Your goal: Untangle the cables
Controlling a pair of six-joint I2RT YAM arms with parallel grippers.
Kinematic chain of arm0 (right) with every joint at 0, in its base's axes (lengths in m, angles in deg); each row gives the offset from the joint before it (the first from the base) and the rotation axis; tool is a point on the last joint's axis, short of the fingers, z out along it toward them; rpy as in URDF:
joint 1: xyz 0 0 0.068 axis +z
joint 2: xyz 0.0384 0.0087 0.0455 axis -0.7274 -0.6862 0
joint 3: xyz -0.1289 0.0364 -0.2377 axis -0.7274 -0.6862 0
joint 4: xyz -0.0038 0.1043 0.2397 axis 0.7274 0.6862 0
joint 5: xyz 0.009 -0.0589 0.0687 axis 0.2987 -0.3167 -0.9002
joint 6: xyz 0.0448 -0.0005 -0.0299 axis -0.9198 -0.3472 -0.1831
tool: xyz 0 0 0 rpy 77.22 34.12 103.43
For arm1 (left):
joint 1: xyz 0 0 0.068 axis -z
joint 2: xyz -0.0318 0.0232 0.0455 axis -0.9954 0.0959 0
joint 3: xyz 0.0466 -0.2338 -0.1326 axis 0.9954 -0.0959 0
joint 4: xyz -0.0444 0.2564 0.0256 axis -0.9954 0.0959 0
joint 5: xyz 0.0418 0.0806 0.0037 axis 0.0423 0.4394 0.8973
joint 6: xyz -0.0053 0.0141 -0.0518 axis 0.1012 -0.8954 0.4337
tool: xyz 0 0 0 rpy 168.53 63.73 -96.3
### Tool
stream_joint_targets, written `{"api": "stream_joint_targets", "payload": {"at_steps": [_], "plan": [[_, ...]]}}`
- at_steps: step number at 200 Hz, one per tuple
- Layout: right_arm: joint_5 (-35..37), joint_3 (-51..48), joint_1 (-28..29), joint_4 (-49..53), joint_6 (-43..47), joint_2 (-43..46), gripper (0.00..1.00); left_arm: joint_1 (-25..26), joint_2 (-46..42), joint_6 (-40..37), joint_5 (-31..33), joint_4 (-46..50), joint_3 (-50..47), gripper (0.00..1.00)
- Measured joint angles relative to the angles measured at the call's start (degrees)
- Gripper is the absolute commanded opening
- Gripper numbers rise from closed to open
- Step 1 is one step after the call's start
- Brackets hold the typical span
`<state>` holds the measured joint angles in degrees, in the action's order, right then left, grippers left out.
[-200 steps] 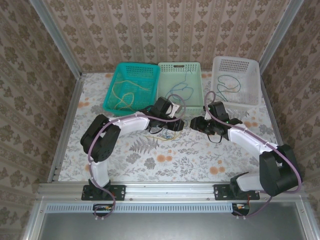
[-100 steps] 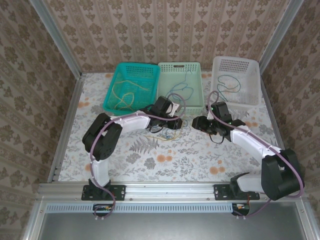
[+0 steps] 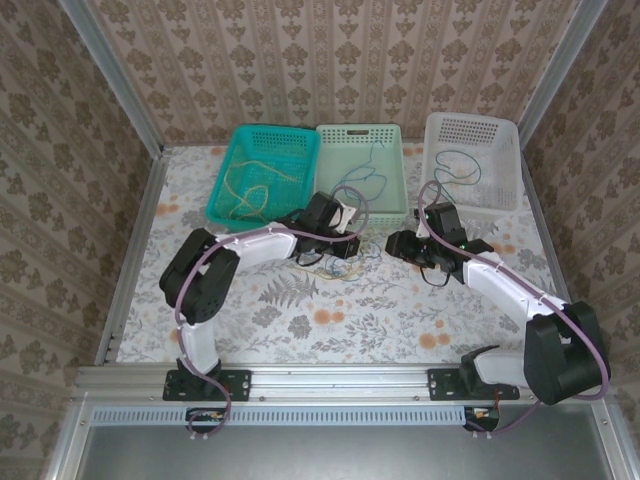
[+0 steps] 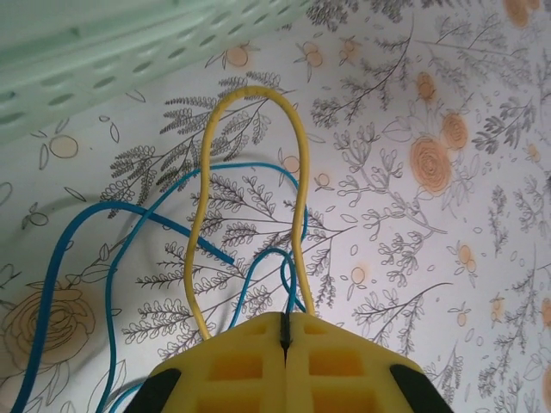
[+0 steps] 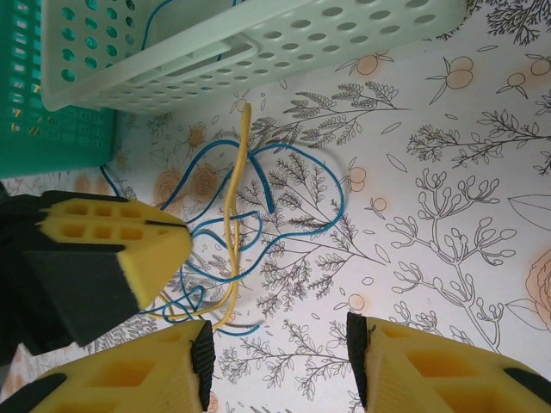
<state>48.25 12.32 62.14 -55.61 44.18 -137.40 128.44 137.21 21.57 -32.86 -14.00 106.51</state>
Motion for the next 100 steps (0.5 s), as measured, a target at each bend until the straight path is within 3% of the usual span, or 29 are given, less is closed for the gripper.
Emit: {"api": "stream_joint_targets", "payload": {"at_steps": [100], "plan": [[-0.17,-2.60,5.97,-5.40,-0.26,-1.22,0.51,0.72,-10.71,-1.44,1.44,2.14,-0.22,0.00]]}}
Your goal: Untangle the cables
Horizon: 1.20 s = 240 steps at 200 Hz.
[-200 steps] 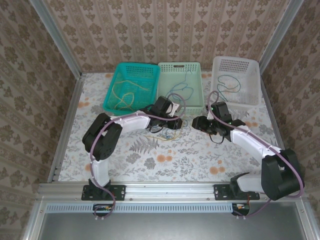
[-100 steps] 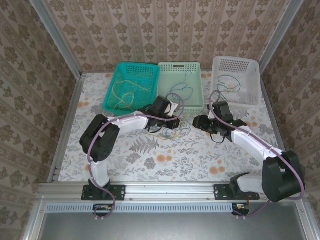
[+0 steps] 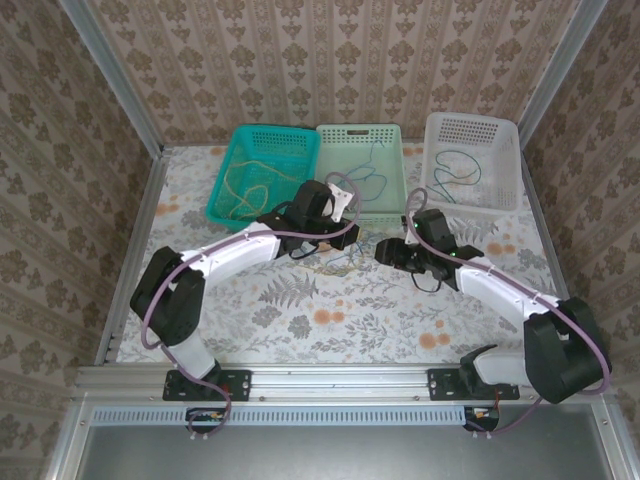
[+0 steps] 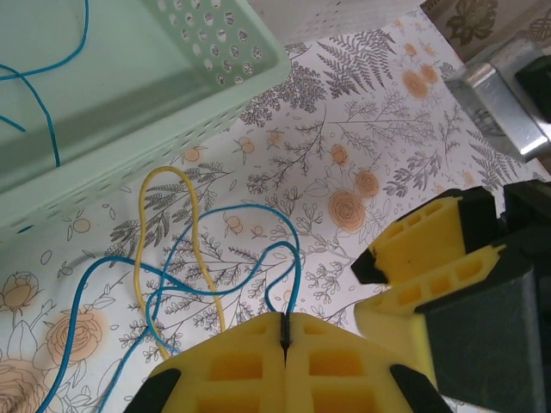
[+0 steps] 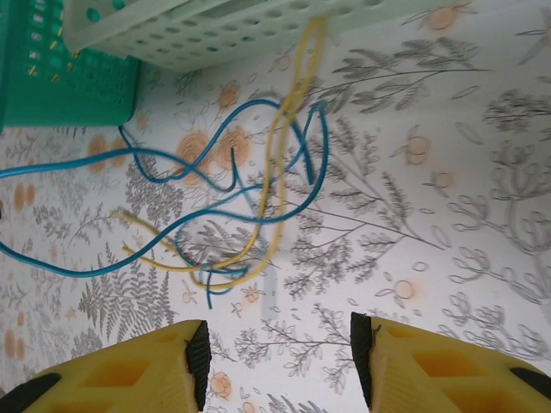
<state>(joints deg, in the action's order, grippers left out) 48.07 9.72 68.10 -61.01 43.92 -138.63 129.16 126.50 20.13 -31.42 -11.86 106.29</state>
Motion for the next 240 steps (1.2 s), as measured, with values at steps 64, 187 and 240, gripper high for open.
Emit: {"api": "stream_joint_targets", "payload": {"at_steps": [64,187,240], "plan": [[3.58,-1.27,6.16,-5.77,-3.26,-6.34,0.52,-0.09,-3.67,-0.85,4.13,4.79,0.04,0.00],[9.44,-5.18,6.16,-5.62,-4.09,2.91,0.54,-6.45,-10.27,-11.08,10.08,10.62,20.20,0.00],[9.64,-5.18,6.16,-5.68,-4.28,2.80,0.54,-8.00,-7.30,-11.02,7.04,9.33,22.49,0.00]]}}
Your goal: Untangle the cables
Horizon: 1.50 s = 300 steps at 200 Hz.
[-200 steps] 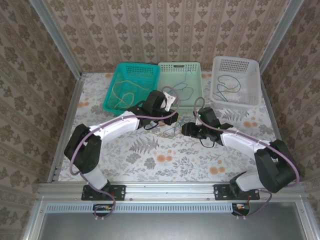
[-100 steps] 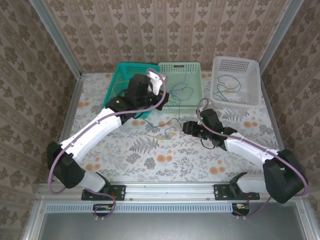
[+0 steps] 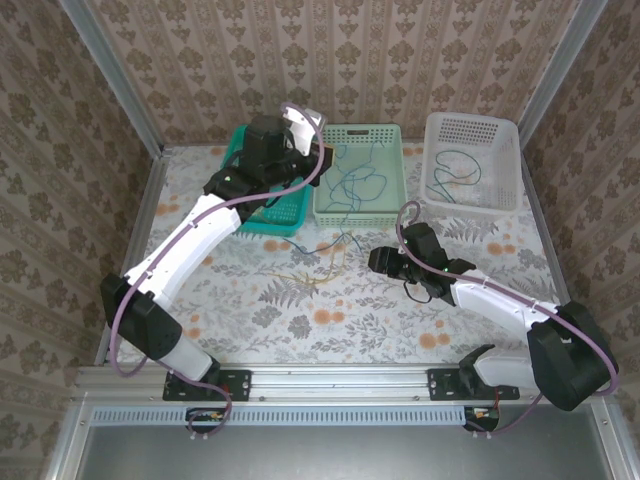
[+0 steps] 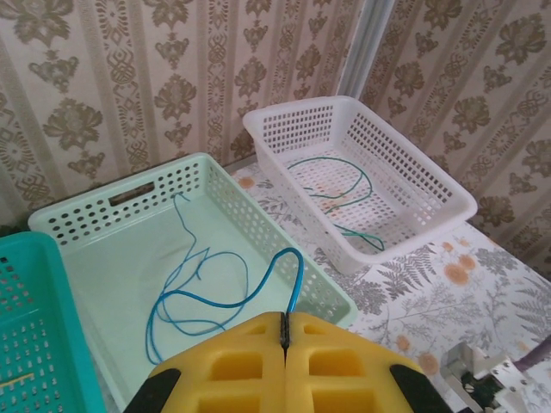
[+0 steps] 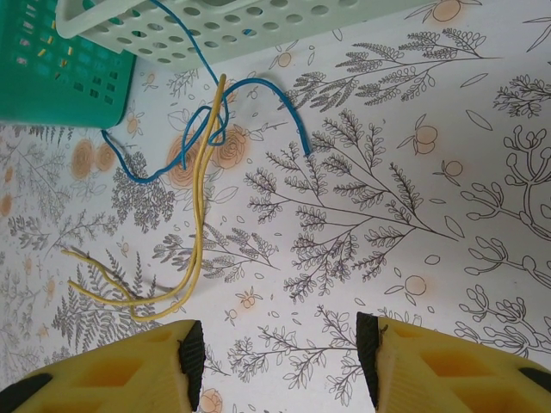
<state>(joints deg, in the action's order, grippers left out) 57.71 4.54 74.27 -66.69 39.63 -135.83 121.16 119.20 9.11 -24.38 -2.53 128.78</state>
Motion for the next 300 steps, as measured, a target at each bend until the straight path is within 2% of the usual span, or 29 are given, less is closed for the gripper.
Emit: {"api": "stream_joint_targets", "payload": {"at_steps": [84,154,209,228,253,300], "plan": [[-0.04,0.02,0.00,-0.39,0.00,-1.88,0.54,0.04,-0.63,0.90,-3.15,-5.77,3.85,0.00],[-0.04,0.02,0.00,-0.63,-0.22,-2.45,0.54,0.02,-3.26,0.20,-3.02,-6.34,10.23,0.00],[-0.37,0.02,0.00,-4.00,-1.29,-3.02,0.55,0.04,-2.62,1.55,-4.46,-7.85,11.04,0.00],[-0.52,0.11,0.00,-5.92,-1.25,-3.23,0.58,0.33,-2.54,2.62,-4.87,-9.31,9.70,0.00],[-0.81,1.16,0.00,-7.50,-0.79,-4.42,0.55,0.55,-2.58,4.26,-5.09,-11.76,4.83,0.00],[-1.79,6.03,0.44,-9.09,2.71,-9.20,0.54,0.74,-2.58,6.88,-4.68,-12.33,-4.20,0.00]]}}
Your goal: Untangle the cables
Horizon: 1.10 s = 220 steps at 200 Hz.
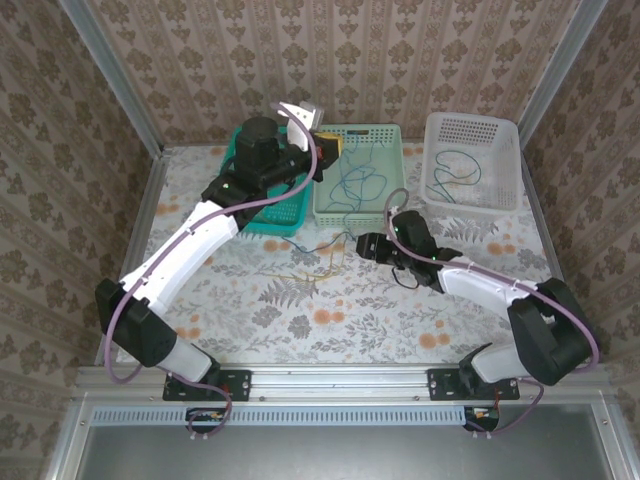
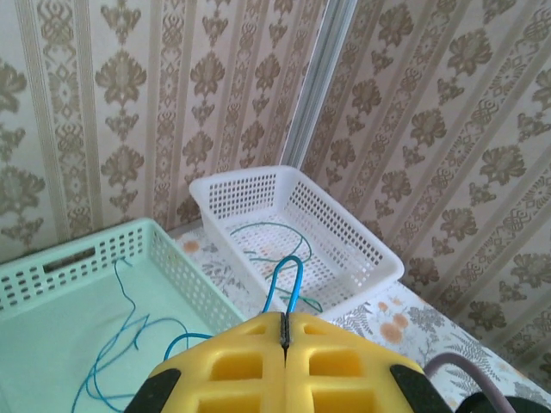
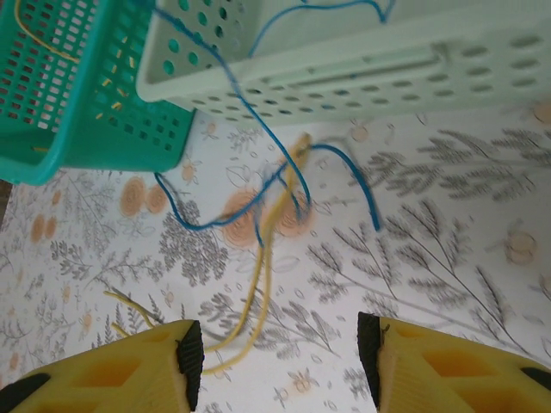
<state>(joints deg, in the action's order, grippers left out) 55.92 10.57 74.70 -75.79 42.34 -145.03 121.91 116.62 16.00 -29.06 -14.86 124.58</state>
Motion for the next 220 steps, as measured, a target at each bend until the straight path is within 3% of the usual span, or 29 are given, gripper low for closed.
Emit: {"api": "stream_joint_targets", "payload": {"at_steps": [73,220], "plan": [[0.44,7.76,0.22,1.27,1.46,-10.73,0.50,0.00,-1.86,2.38,0.02,-2.84,-0.68,0.00],[0.04,10.29,0.90,0.09,-2.45,-16.35,0.49,0.00,-3.02,2.84,0.02,-4.57,-3.28,0.00]]}}
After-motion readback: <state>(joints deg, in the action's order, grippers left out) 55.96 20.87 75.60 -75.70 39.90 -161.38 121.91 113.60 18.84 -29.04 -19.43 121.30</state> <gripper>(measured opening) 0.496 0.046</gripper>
